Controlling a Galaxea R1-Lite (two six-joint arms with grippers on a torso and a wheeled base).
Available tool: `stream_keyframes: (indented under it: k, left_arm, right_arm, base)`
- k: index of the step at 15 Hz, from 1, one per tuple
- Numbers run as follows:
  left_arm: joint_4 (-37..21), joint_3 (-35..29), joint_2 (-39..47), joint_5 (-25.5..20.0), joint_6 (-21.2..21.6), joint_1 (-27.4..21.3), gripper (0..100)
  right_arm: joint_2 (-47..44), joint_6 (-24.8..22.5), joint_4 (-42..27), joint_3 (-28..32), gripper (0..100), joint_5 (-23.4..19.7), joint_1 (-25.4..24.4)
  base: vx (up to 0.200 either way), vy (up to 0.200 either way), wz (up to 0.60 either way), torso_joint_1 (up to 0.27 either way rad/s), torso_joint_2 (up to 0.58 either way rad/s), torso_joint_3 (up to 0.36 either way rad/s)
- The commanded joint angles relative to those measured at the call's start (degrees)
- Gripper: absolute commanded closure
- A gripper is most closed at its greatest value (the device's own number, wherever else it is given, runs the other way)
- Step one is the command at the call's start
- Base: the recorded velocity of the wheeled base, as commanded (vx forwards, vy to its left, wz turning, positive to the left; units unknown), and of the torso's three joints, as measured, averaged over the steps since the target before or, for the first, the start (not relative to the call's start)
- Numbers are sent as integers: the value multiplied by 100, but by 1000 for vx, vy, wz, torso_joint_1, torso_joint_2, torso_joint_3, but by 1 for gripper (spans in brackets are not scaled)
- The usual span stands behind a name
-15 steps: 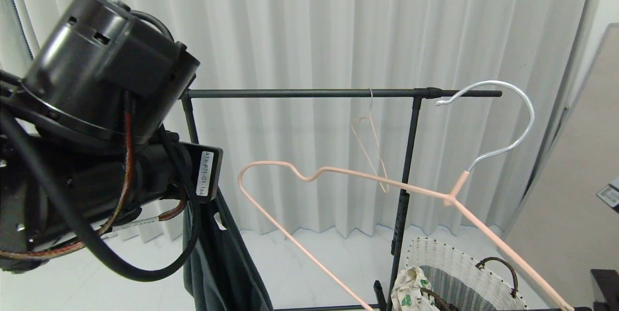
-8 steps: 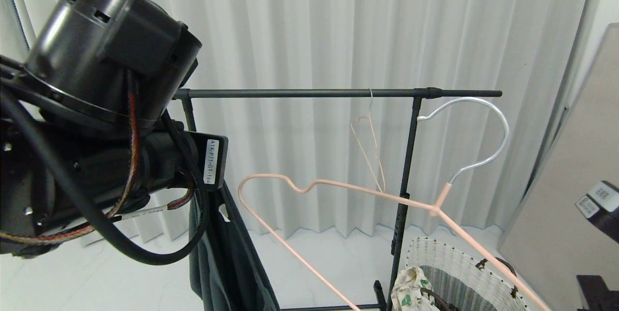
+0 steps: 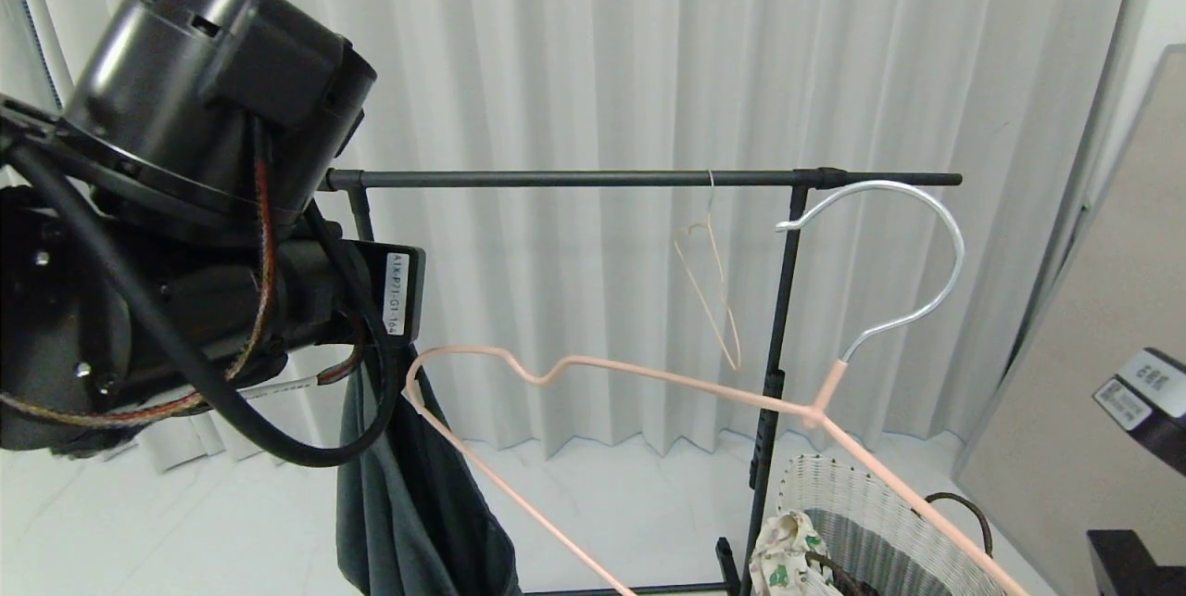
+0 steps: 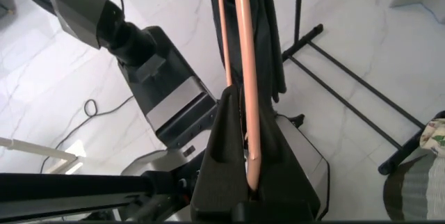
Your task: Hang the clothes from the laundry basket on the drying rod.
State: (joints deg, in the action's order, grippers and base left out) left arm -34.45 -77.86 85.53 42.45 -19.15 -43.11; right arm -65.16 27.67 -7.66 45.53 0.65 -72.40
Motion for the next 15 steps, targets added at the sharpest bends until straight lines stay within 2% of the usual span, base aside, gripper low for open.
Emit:
stream_keyframes:
  k: [1, 6, 12, 15]
  left_arm:
    - [0, -1, -28, 0, -1, -49, 100]
    - [0, -1, -28, 9, -1, -286, 100]
    - [0, -1, -28, 0, -18, -620, 100]
    - [0, -106, -36, -8, -308, -901, 100]
  right_arm:
    - [-164, -7, 71, 0, 100, -12, 15]
    - [-700, -16, 704, 17, 100, 14, 130]
    - [-1087, -139, 862, 219, 100, 6, 314]
    - [-1306, -227, 1082, 246, 100, -12, 411]
  base:
    - [0, 0, 0, 0, 0, 0]
    - [0, 0, 0, 0, 0, 0]
    - [0, 0, 0, 0, 0, 0]
    - [0, 0, 0, 0, 0, 0]
